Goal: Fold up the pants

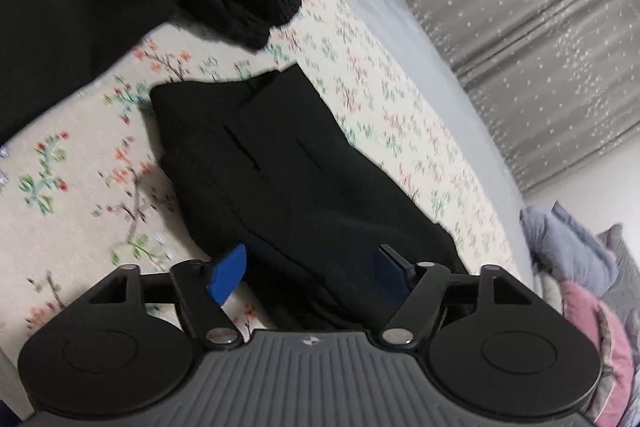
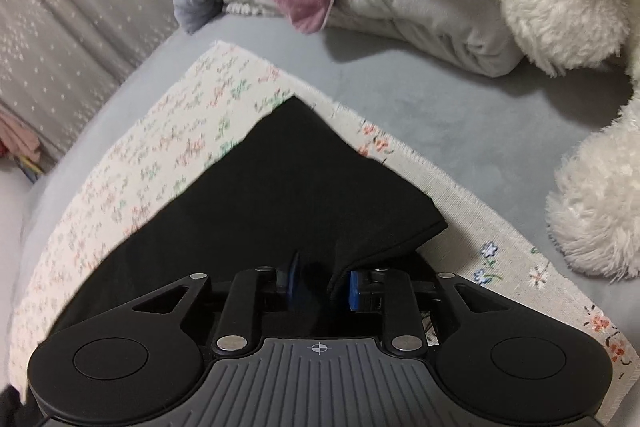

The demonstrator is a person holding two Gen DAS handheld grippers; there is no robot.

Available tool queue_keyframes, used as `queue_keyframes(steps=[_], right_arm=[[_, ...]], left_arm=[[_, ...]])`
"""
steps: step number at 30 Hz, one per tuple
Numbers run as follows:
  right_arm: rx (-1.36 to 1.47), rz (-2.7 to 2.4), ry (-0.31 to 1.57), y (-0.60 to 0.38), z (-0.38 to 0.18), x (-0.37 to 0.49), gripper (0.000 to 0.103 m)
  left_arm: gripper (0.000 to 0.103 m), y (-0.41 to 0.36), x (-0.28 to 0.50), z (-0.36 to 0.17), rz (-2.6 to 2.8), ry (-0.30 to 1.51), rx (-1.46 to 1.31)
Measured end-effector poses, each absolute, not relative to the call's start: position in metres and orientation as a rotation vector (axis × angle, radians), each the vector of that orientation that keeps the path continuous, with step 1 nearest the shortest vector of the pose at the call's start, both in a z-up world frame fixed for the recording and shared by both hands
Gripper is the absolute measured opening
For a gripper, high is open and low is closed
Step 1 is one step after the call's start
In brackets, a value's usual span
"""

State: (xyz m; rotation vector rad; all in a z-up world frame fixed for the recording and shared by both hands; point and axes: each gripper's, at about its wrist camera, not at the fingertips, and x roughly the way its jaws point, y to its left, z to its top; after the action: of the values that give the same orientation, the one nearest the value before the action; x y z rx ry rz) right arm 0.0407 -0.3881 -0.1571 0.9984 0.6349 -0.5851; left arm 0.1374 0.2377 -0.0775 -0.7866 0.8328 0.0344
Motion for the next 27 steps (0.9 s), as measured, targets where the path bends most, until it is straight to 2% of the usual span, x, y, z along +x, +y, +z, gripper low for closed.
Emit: queue_keyframes(steps=[2, 3, 4, 5, 7, 8, 11, 17, 23, 25, 27], right_arm=[[1.02, -0.583, 0.628, -0.39, -0.16, 0.038, 0.025], [1.017, -0.585, 0.635, -0.389, -0.161, 0.039, 0.024], [1.007, -0.585, 0.641, -0.389, -0.161, 0.04, 0.024], [0.995, -0.584, 0.643, -0.389, -0.161, 0.041, 0.023], [0.972, -0.593, 0.628, -0.387, -0.157, 0.038, 0.016], [0.959, -0.597, 0.616, -0.388, -0.155, 0.038, 0.005], [0.954, -0.61, 0.591, -0.394, -0.154, 0.034, 0.002], [0.994, -0.588, 0.518, -0.403, -0.15, 0.023, 0.001], [0.92, -0.603, 0.653, -0.389, -0.157, 0.022, 0.001], [0.908, -0.609, 0.672, -0.388, -0.16, 0.02, 0.001], [0.868, -0.606, 0.702, -0.386, -0.163, 0.024, 0.001]], left_arm=[[0.08, 0.232, 0.147, -0.086, 0.068, 0.845, -0.777], [0.069, 0.23, 0.155, -0.09, 0.087, 0.842, -0.755], [0.052, 0.229, 0.162, -0.092, 0.112, 0.837, -0.725], [0.008, 0.231, 0.169, -0.094, 0.145, 0.834, -0.703], [0.007, 0.239, 0.175, -0.092, 0.152, 0.798, -0.73], [0.007, 0.242, 0.176, -0.088, 0.157, 0.775, -0.729], [0.006, 0.245, 0.176, -0.07, 0.142, 0.712, -0.685], [0.006, 0.266, 0.169, -0.07, 0.166, 0.68, -0.691], [0.007, 0.253, 0.17, -0.08, 0.177, 0.742, -0.535], [0.01, 0.245, 0.174, -0.084, 0.157, 0.763, -0.449], [0.018, 0.245, 0.175, -0.088, 0.167, 0.798, -0.439]])
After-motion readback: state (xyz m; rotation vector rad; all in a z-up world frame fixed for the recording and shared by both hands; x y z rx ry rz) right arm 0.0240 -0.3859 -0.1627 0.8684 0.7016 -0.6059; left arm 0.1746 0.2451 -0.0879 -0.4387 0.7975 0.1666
